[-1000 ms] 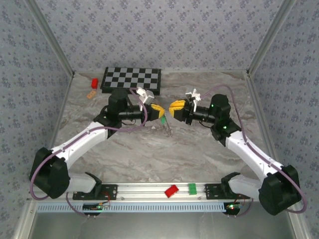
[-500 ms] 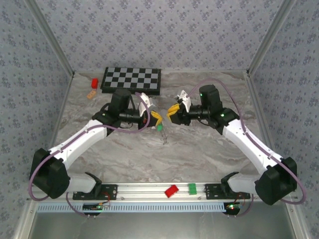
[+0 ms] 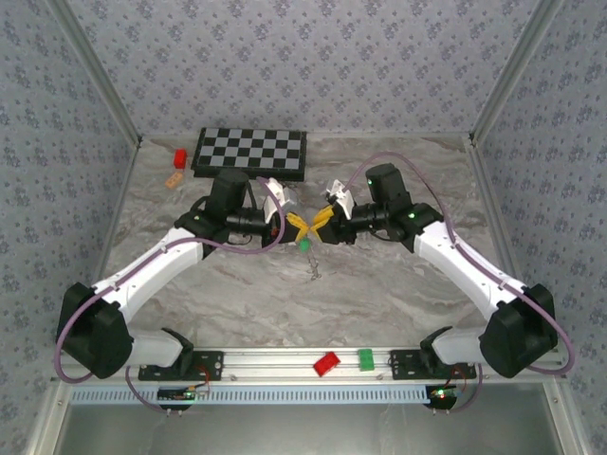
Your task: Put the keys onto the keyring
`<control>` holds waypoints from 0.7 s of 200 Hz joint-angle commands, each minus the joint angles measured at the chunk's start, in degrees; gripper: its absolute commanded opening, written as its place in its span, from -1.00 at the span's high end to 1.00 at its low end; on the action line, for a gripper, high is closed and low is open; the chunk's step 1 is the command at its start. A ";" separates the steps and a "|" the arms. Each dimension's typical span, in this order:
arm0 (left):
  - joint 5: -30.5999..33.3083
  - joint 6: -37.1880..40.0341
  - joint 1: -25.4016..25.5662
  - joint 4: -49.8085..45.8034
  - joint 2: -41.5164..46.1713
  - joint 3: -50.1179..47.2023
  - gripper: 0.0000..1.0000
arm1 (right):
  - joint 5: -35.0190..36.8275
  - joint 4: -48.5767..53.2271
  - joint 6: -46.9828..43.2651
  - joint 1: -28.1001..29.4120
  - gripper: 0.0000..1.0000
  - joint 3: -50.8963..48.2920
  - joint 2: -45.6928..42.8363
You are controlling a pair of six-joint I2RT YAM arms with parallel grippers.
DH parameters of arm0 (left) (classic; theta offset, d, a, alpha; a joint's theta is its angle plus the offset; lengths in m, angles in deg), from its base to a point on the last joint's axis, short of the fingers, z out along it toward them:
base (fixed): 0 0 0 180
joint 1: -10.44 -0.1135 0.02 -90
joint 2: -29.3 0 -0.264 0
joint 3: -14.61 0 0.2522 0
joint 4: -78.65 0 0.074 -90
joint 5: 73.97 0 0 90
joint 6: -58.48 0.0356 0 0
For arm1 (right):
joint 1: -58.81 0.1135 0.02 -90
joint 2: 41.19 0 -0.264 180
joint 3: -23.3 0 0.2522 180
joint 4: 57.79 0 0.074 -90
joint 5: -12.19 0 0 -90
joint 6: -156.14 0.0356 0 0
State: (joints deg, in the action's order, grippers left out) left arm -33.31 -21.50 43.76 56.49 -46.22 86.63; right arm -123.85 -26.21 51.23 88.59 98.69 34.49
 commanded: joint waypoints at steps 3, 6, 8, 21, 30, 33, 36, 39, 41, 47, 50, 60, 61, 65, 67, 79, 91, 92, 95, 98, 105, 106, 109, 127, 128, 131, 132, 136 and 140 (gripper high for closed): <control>-3.04 0.33 -0.29 1.24 1.17 1.76 1.00 | -0.88 0.59 -1.01 0.51 0.42 1.35 1.13; -3.10 0.20 -0.28 1.25 1.17 1.77 1.00 | -0.89 0.62 -0.99 0.57 0.42 1.39 1.14; -3.19 0.18 -0.32 1.28 1.17 1.77 1.00 | -0.89 0.56 -1.04 0.57 0.42 1.35 1.25; -3.36 0.05 -0.32 1.46 1.17 1.77 1.00 | -0.93 0.20 -0.92 0.87 0.44 1.31 1.47; -3.55 -0.06 -0.33 1.61 1.05 1.75 1.00 | -0.98 -0.19 -0.86 1.14 0.47 1.07 1.45; -3.57 -0.05 -0.28 1.63 1.03 1.77 1.00 | -1.05 -0.37 -0.82 1.20 0.47 1.12 1.41; -3.68 -0.16 -0.31 1.64 0.92 1.77 1.00 | -1.06 -0.49 -0.82 1.31 0.48 1.13 1.40; -3.66 -0.14 -0.30 1.68 0.83 1.76 1.00 | -1.13 -0.57 -0.82 1.41 0.48 1.06 1.40; -3.74 -0.19 -0.28 1.69 0.82 1.74 1.00 | -1.19 -0.61 -0.77 1.46 0.48 1.11 1.44; -3.81 -0.26 -0.33 1.71 0.66 1.77 1.00 | -1.39 -0.88 -0.76 1.59 0.48 1.13 1.39; -3.84 -0.22 -0.31 1.65 0.69 1.84 1.00 | -1.49 -0.92 -0.73 1.59 0.48 1.13 1.36; -3.93 -0.25 -0.30 1.55 0.52 1.80 1.00 | -1.98 -1.35 -0.57 1.73 0.48 1.04 1.24; -3.92 -0.26 -0.33 1.55 0.50 1.83 1.00 | -2.01 -1.41 -0.52 1.75 0.49 1.04 1.19; -3.92 -0.20 -0.31 1.55 0.47 1.81 1.00 | -2.24 -1.71 -0.42 1.85 0.49 0.91 1.12; -3.90 -0.25 -0.35 1.53 0.47 1.78 1.00 | -2.37 -1.91 -0.39 1.81 0.49 0.85 1.04; -3.96 -0.26 -0.31 1.55 0.39 1.77 1.00 | -3.21 -3.23 0.20 1.85 0.50 0.26 0.45; -4.00 -0.24 -0.34 1.64 0.31 1.78 1.00 | -3.97 -4.94 0.88 1.86 0.55 -0.61 -0.14; -4.00 -0.25 -0.31 1.68 0.30 1.77 1.00 | -4.10 -5.06 0.91 1.86 0.55 -0.66 -0.16; -4.13 -0.25 -0.34 1.72 0.23 1.78 1.00 | -4.33 -5.45 1.06 1.86 0.56 -0.85 -0.33; -4.11 -0.31 -0.36 1.73 0.25 1.81 1.00 | -4.58 -5.91 1.23 1.84 0.58 -1.11 -0.55; -4.21 -0.35 -0.28 1.79 0.17 1.80 1.00 | -4.90 -7.08 1.74 1.78 0.62 -1.51 -0.94; -4.20 -0.39 -0.28 1.80 0.14 1.78 1.00 | -4.92 -7.22 1.87 1.82 0.63 -1.56 -0.96; -4.25 -0.44 -0.27 1.87 0.05 1.80 1.00 | -5.06 -7.57 2.03 1.86 0.67 -1.85 -1.10; -4.58 -0.62 -0.28 1.99 -0.14 1.89 1.00 | -5.52 -9.38 2.79 1.95 1.00 -2.60 -1.67; -4.56 -0.62 -0.27 2.03 -0.15 1.87 1.00 | -5.53 -9.47 2.79 1.90 1.00 -2.63 -1.67; -4.63 -0.62 -0.32 1.99 -0.14 1.89 1.00 | -5.57 -9.52 2.87 1.93 1.00 -2.65 -1.72; -4.62 -0.62 -0.30 1.99 -0.14 1.88 1.00 | -5.52 -9.50 2.87 1.98 1.00 -2.65 -1.74; -4.77 -0.68 -0.35 2.05 -0.11 1.86 1.00 | -5.51 -9.52 3.00 2.03 1.00 -2.65 -1.81; -4.76 -0.74 -0.32 2.09 -0.14 1.87 1.00 | -5.50 -9.63 3.11 2.01 1.00 -2.59 -1.85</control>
State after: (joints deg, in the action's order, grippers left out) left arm -34.64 -21.72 43.04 56.66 -46.22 86.67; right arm -126.69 -30.86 53.21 89.88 96.24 34.32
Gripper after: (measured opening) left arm 0.045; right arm 0.039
